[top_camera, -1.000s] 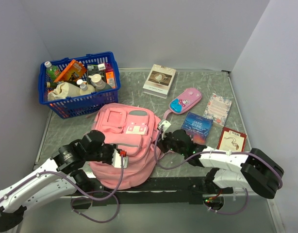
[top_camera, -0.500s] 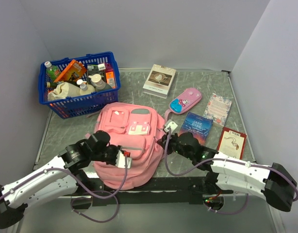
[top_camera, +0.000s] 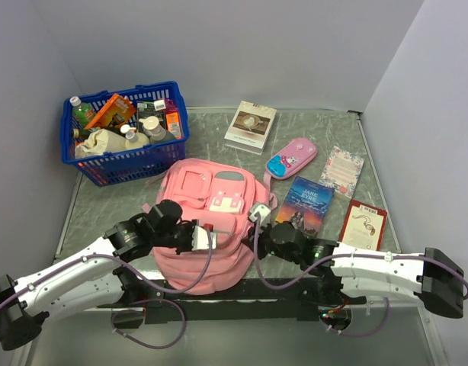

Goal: Pack the student bag
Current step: Unzip the student bag at the center of the board.

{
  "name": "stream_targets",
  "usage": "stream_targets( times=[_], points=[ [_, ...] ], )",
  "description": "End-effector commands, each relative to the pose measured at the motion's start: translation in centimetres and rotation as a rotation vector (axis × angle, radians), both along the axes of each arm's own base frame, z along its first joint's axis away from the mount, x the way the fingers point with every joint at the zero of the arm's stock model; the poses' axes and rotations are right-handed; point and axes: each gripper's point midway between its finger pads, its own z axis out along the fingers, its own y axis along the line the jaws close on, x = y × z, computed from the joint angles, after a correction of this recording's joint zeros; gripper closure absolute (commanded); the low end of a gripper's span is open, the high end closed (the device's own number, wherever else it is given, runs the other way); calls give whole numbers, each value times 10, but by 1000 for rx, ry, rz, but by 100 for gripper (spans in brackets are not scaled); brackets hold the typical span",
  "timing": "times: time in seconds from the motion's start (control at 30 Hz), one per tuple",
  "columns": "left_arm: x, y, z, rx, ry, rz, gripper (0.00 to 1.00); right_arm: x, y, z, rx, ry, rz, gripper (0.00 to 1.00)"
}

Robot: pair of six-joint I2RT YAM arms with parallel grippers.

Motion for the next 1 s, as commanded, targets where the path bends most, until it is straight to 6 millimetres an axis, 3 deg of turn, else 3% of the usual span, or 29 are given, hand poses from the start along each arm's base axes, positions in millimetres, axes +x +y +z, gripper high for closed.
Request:
stream_targets(
  times=[0.0, 0.17, 0.27, 0.3, 0.33, 0.4, 0.47, 0.5, 0.53, 0.67, 0.97],
  points=[
    [66, -11, 69, -192, -210, 269, 99, -29, 24, 14, 113, 80, 85, 100],
    [71, -11, 65, -201, -203, 305, 99, -41, 39, 27, 140, 84, 133, 100],
    [63, -6, 58, -158, -201, 266, 99, -31, 25, 20, 60, 58, 61, 100],
    [62, -2, 58, -145, -216, 256, 99, -16, 14, 21, 38, 12, -24, 100],
    [59, 2, 50, -114, -215, 240, 99, -9, 6, 22, 25, -12, -62, 83],
    [49, 15, 36, -49, -229, 197, 99, 13, -13, 33, 37, -69, -172, 34],
    [46, 25, 33, -24, -251, 199, 99, 24, -22, 41, 57, -81, -201, 26],
    [45, 30, 38, -29, -287, 192, 99, 34, -30, 41, 58, -80, -227, 10],
    [44, 34, 41, -25, -301, 192, 99, 37, -37, 39, 45, -74, -244, 0],
    [34, 58, 35, 61, -358, 151, 99, 48, -47, 35, 41, -88, -278, 0],
    [23, 79, 17, 127, -384, 128, 99, 49, -15, 22, 37, -142, -125, 3]
  ],
)
